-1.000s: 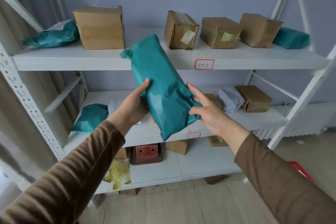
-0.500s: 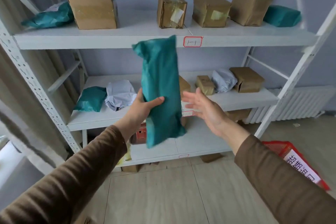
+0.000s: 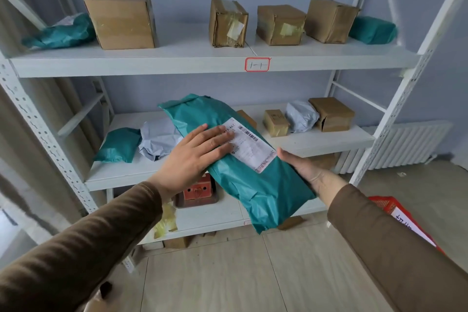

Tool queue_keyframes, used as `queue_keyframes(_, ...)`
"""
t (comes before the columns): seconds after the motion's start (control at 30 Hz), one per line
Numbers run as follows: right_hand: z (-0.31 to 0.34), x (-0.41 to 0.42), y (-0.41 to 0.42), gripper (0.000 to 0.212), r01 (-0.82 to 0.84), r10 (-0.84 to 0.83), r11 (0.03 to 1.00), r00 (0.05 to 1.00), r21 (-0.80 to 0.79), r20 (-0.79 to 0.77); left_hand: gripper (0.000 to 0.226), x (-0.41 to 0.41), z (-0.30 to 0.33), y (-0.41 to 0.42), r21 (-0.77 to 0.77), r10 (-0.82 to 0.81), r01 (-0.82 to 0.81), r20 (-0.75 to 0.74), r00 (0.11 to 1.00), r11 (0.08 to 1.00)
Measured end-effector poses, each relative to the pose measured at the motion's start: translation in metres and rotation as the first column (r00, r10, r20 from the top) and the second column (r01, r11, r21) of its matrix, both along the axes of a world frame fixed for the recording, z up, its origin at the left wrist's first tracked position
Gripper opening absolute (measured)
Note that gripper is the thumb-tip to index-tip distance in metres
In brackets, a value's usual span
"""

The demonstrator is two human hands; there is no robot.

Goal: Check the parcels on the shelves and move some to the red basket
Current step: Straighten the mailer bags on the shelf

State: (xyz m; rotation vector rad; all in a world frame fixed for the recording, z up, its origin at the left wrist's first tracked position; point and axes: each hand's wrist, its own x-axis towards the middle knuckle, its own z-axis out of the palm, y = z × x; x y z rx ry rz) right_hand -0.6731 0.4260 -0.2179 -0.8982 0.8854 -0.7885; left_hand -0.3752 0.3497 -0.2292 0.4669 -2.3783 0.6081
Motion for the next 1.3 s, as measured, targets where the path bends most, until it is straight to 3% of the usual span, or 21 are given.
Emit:
queue_keyframes(0.13, 0.002, 0.012, -0.008, 0.070, -0.023, 0.014, 0.996, 0.995, -0.086, -0.101, 0.080, -0.004, 0.000, -0.006, 0.096, 0.155, -0.143, -0.135, 0.979, 0.985)
queue_keyframes(0.2, 0.001, 0.022, -0.011, 0.068, 0.051, -0.062, 0.987, 0.996, -0.150, -0.065, 0.090, -0.012, -0.002, -0.004, 0.374, 0.323, -0.186, -0.349, 0.880, 0.909)
queue_keyframes(0.23, 0.002, 0.028, -0.010, 0.065, 0.112, -0.123, 0.977, 0.991, -0.181, -0.053, 0.090, -0.016, 0.000, 0.000, 0.578, 0.404, -0.082, -0.455, 0.793, 0.812)
queue_keyframes(0.27, 0.000, 0.032, -0.011, 0.061, 0.164, -0.176, 0.962, 0.984, -0.219, -0.037, 0.085, -0.020, 0.001, 0.005, 0.745, 0.475, 0.115, -0.528, 0.704, 0.658)
queue_keyframes(0.3, 0.000, 0.036, -0.011, 0.059, 0.211, -0.223, 0.946, 0.975, -0.246, -0.024, 0.077, -0.024, 0.004, 0.010, 0.812, 0.536, 0.352, -0.576, 0.617, 0.466)
queue_keyframes(0.33, -0.002, 0.038, -0.013, 0.059, 0.238, -0.250, 0.931, 0.968, -0.276, -0.010, 0.068, -0.027, 0.006, 0.016, 0.785, 0.585, 0.562, -0.591, 0.555, 0.259)
queue_keyframes(0.37, -0.001, 0.040, -0.012, 0.060, 0.258, -0.273, 0.918, 0.962, -0.302, -0.006, 0.067, -0.030, 0.006, 0.020, 0.733, 0.622, 0.676, -0.563, 0.543, 0.073)
queue_keyframes(0.4, -0.001, 0.041, -0.015, 0.062, 0.273, -0.288, 0.904, 0.958, -0.328, 0.004, 0.075, -0.033, 0.007, 0.023, 0.714, 0.614, 0.698, -0.527, 0.588, -0.055)
queue_keyframes(0.47, -0.001, 0.044, -0.020, 0.063, 0.307, -0.319, 0.883, 0.947, -0.356, 0.024, 0.088, -0.039, 0.006, 0.032, 0.741, 0.522, 0.656, -0.507, 0.686, -0.143)
queue_keyframes(0.53, 0.004, 0.046, -0.025, 0.065, 0.356, -0.370, 0.860, 0.928, -0.366, 0.034, 0.085, -0.045, 0.004, 0.032, 0.734, 0.488, 0.668, -0.543, 0.683, -0.119)
queue_keyframes(0.67, 0.028, 0.053, -0.046, 0.058, 0.396, -0.420, 0.830, 0.907, -0.394, 0.027, 0.092, -0.048, 0.016, 0.016, 0.663, 0.549, 0.748, -0.613, 0.567, -0.032)
queue_keyframes(0.87, 0.088, 0.073, -0.100, 0.045, 0.305, -0.324, 0.839, 0.945, -0.450, 0.036, 0.081, -0.033, 0.074, -0.033, 0.637, 0.600, 0.755, -0.668, 0.440, 0.155)
queue_keyframes(0.97, 0.112, 0.081, -0.133, 0.054, 0.266, -0.318, 0.833, 0.948, -0.486, -0.026, 0.078, -0.020, 0.109, -0.073, 0.617, 0.623, 0.760, -0.681, 0.385, 0.205)
queue_keyframes(1.07, 0.127, 0.089, -0.168, 0.064, 0.250, -0.311, 0.846, 0.949, -0.471, -0.054, 0.059, -0.012, 0.142, -0.119, 0.627, 0.658, 0.742, -0.665, 0.352, 0.237)
queue_keyframes(1.3, 0.166, 0.119, -0.270, 0.045, 0.400, -0.404, 0.833, 0.912, -0.382, 0.074, 0.036, -0.004, 0.196, -0.214, 0.728, 0.729, 0.663, -0.547, 0.412, 0.173)
